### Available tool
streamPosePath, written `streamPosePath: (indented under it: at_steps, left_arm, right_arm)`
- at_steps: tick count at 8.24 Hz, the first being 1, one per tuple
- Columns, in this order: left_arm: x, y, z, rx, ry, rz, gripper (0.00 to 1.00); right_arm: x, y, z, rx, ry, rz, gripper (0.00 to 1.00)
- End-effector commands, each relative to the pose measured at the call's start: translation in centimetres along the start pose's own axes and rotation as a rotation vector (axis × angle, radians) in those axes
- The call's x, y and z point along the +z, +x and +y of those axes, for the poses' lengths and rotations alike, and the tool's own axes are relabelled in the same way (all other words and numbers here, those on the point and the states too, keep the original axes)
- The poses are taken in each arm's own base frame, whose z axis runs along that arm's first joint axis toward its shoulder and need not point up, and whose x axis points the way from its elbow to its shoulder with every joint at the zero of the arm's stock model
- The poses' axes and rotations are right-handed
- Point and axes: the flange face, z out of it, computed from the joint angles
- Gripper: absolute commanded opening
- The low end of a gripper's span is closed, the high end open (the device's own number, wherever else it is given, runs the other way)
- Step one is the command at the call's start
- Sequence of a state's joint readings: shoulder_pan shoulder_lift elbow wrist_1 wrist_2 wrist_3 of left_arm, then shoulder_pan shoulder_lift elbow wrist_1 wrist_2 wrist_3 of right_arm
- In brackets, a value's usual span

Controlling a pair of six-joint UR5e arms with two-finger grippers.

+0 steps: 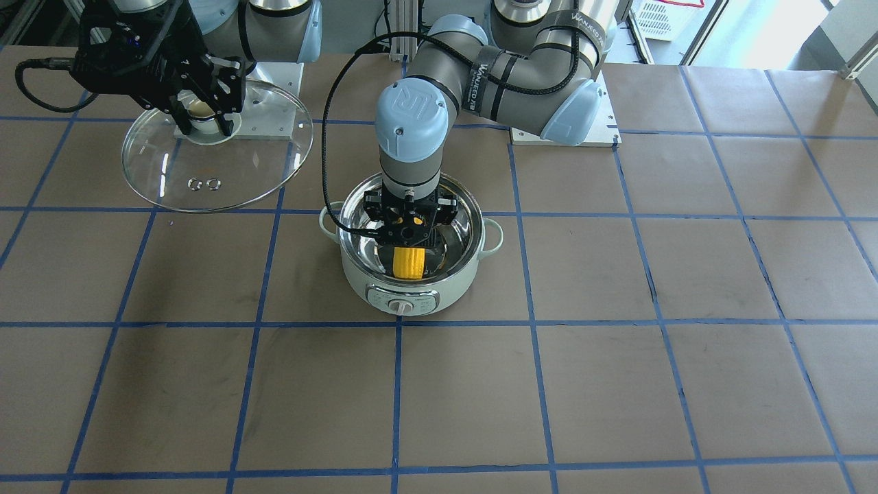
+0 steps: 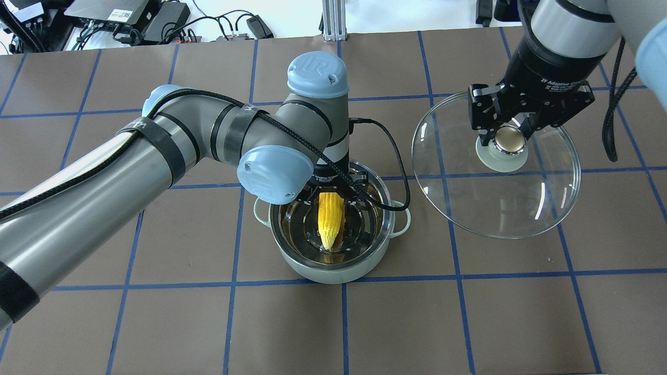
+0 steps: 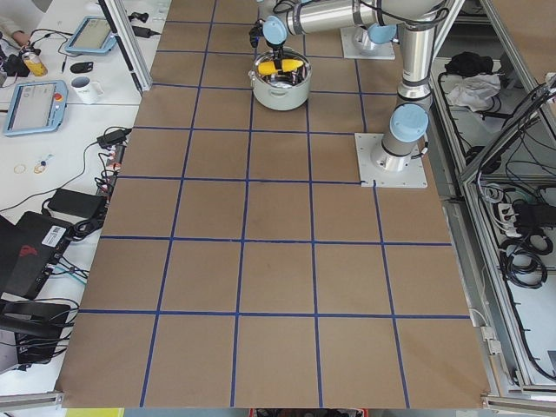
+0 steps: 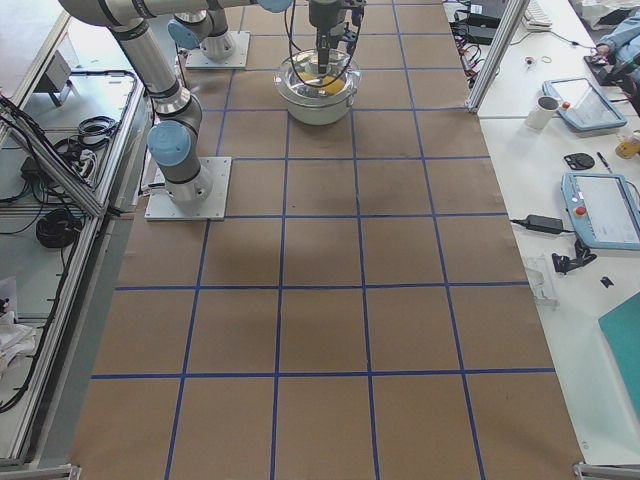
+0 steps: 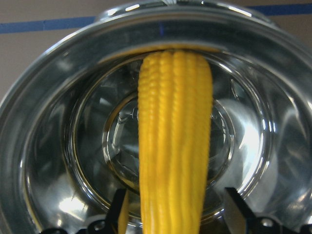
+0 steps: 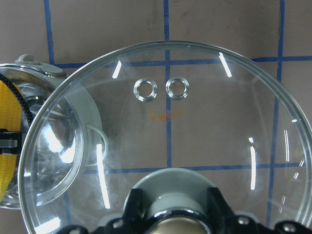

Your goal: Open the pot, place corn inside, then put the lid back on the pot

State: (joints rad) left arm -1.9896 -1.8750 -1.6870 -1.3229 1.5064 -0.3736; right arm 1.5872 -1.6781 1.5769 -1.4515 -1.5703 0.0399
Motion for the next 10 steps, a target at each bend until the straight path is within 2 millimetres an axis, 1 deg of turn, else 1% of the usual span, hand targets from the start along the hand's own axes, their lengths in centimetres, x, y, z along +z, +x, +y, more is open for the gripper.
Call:
streamPosePath:
  at_steps: [1,2,3,4,5,6,7,8,9,10]
  left_arm:
    - [-0.8,-0.8,0.9,-0.007,-0.056,-0.024,1.0]
    - [-1.5,-1.5,0.8,-0.019,-0.059,-0.024,1.0]
    - [-3.4,-3.0,0.1,-0.049,-0.033,-0.012,1.0]
    - [-6.3,-5.2,-0.6,-0.089,-0.019,0.003,1.0]
    - [-9.2,-7.4,-1.7,-0.106,0.002,0.016,1.0]
    - [-12.0,-9.6,-3.2,-0.089,0.044,0.006,1.0]
    - [-14.6,-12.2,-4.7,-0.083,0.1,-0.017,1.0]
    - [-16.7,-15.1,-5.9,-0.1,0.137,-0.008,1.0]
    - [-17.8,-18.4,-6.9,-0.149,0.15,0.001,1.0]
    - [-18.2,-21.9,-7.6,-0.179,0.153,0.004,1.0]
  right_arm:
    - [0.1,0.0,0.0,-0.001,-0.005,-0.001,0.23]
    - [0.1,0.0,0.0,-0.001,-0.005,-0.001,0.23]
    - [0.2,0.0,-0.1,0.001,-0.006,0.001,0.23]
    - [0.3,-0.2,-0.1,0.006,-0.013,-0.003,0.23]
    - [0.5,-0.3,-0.3,0.018,-0.016,-0.005,0.23]
    - [1.0,-0.5,-0.9,0.015,-0.036,-0.003,0.24]
    - [2.2,-2.1,-1.4,0.029,-0.065,-0.002,0.24]
    - [3.8,-5.3,-1.6,-0.003,-0.087,0.019,0.24]
    - [4.6,-9.3,-1.6,0.001,-0.086,0.021,0.23]
    - [6.2,-14.2,-2.8,-0.011,-0.053,0.015,0.24]
